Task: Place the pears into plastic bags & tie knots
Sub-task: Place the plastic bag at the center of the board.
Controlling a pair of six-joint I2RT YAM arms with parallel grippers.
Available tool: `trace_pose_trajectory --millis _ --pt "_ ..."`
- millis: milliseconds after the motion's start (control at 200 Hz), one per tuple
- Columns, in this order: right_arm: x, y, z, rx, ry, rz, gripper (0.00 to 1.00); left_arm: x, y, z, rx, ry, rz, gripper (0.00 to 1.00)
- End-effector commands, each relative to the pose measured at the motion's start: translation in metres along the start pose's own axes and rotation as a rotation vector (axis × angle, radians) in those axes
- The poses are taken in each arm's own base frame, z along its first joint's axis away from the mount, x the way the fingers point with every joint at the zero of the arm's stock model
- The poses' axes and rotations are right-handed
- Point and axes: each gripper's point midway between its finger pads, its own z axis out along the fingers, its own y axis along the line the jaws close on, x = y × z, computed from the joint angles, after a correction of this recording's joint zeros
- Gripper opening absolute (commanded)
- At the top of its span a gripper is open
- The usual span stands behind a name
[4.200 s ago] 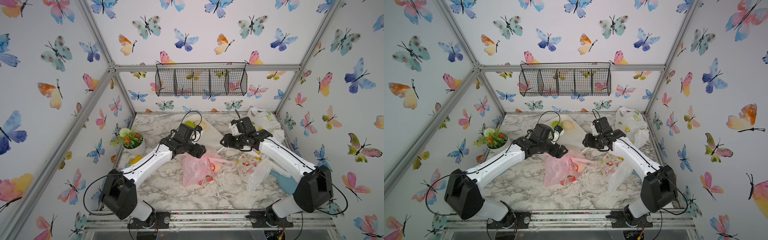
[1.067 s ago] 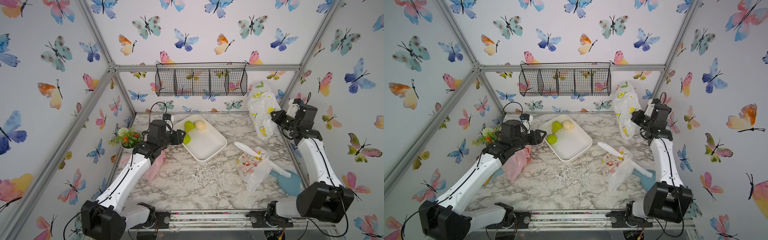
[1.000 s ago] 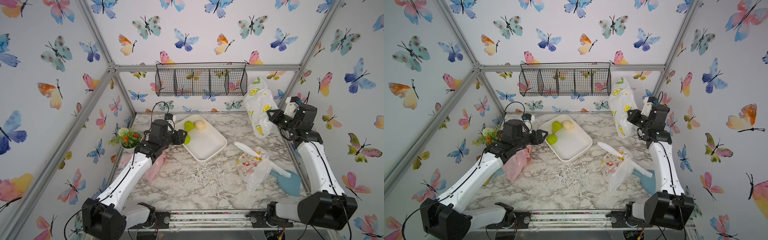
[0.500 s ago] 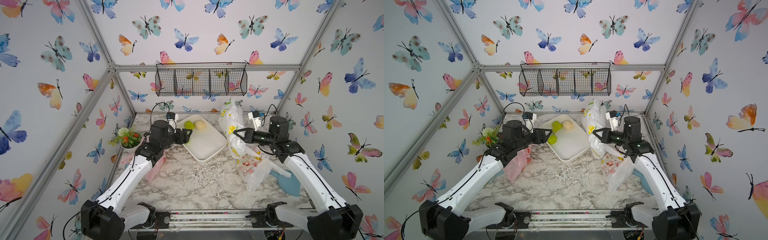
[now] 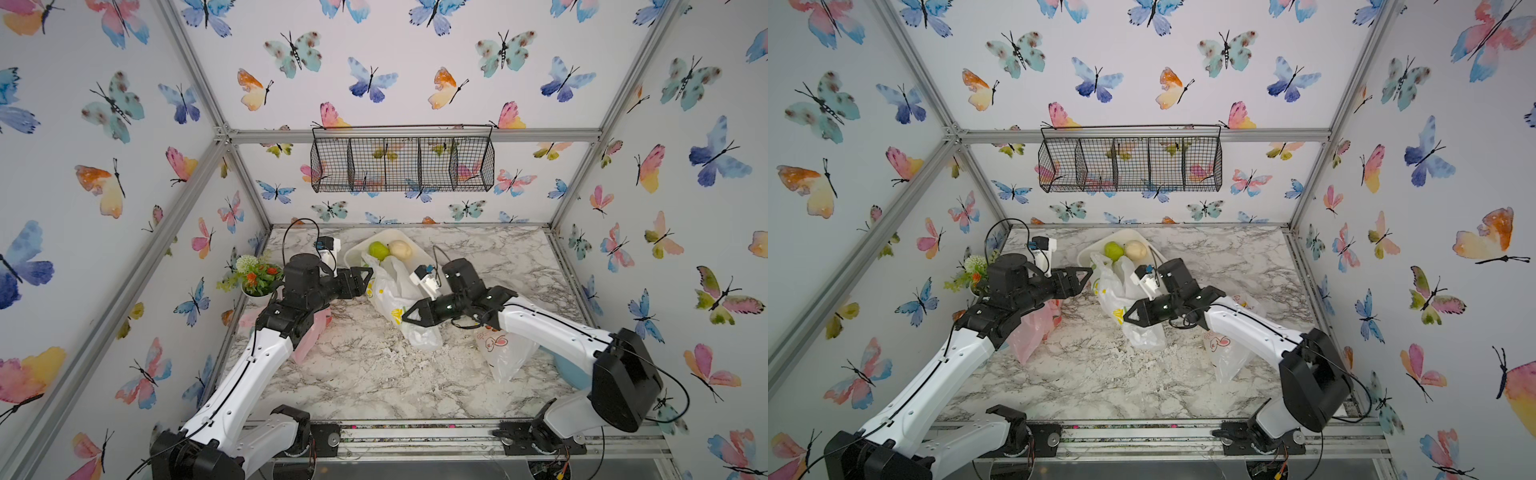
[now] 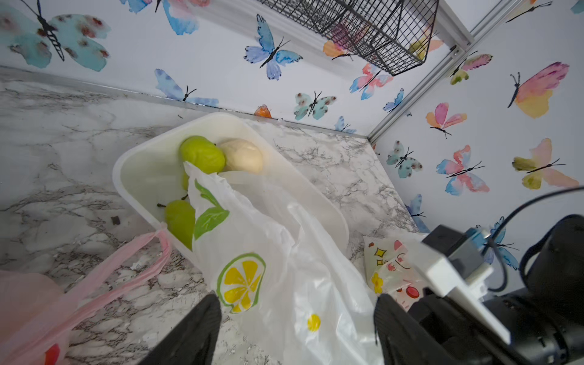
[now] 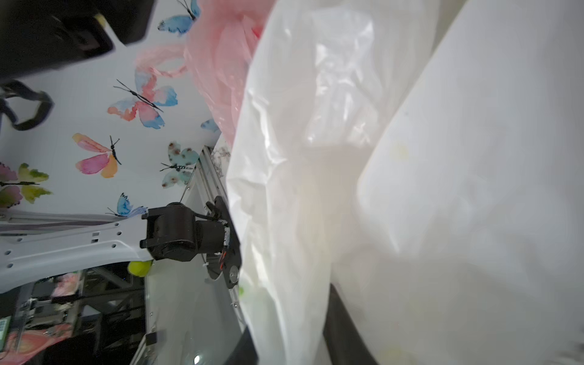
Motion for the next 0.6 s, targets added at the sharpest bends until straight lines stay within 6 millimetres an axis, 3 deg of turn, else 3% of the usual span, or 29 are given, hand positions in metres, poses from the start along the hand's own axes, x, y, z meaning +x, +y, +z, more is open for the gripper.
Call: trace_pose_trajectory --millis 0,50,125,195,301,351,411,501,596 --pt "0.005 0.052 0.013 -0.206 0.055 -0.077 0.54 -0.003 0.033 -0.019 -0.171 -0.006 -0.014 0.78" --pt "0.001 0.067 0.004 -0.270 0.031 -0.094 0.59 -0.004 0.046 -0.026 -0.216 -0.007 -0.023 0.78" --pt "-0.015 0.053 -0.014 -0.177 -0.061 -0.105 0.63 -0.005 0.050 -0.031 -0.241 0.006 -0.009 0.79" --pt "-0.028 0.024 -0.036 -0.073 -0.092 -0.072 0.65 -0.002 0.045 -0.029 -0.213 0.034 0.003 0.79" --pt "-0.036 -0.037 -0.060 0.163 -0.113 0.028 0.67 0.015 0.032 -0.020 -0.156 0.101 -0.034 0.81" --pt "-0.033 -0.060 -0.063 0.275 -0.092 0.042 0.68 0.023 0.025 -0.016 -0.143 0.123 -0.026 0.82" --pt "-0.027 -0.074 -0.060 0.336 -0.044 0.053 0.69 0.028 0.019 -0.015 -0.146 0.126 -0.012 0.82" --pt "-0.028 -0.081 -0.057 0.363 -0.023 0.083 0.69 0.037 0.015 -0.012 -0.140 0.138 -0.010 0.82" --pt "-0.042 -0.083 -0.060 0.387 -0.089 0.096 0.70 0.049 0.019 -0.009 -0.142 0.168 -0.010 0.81"
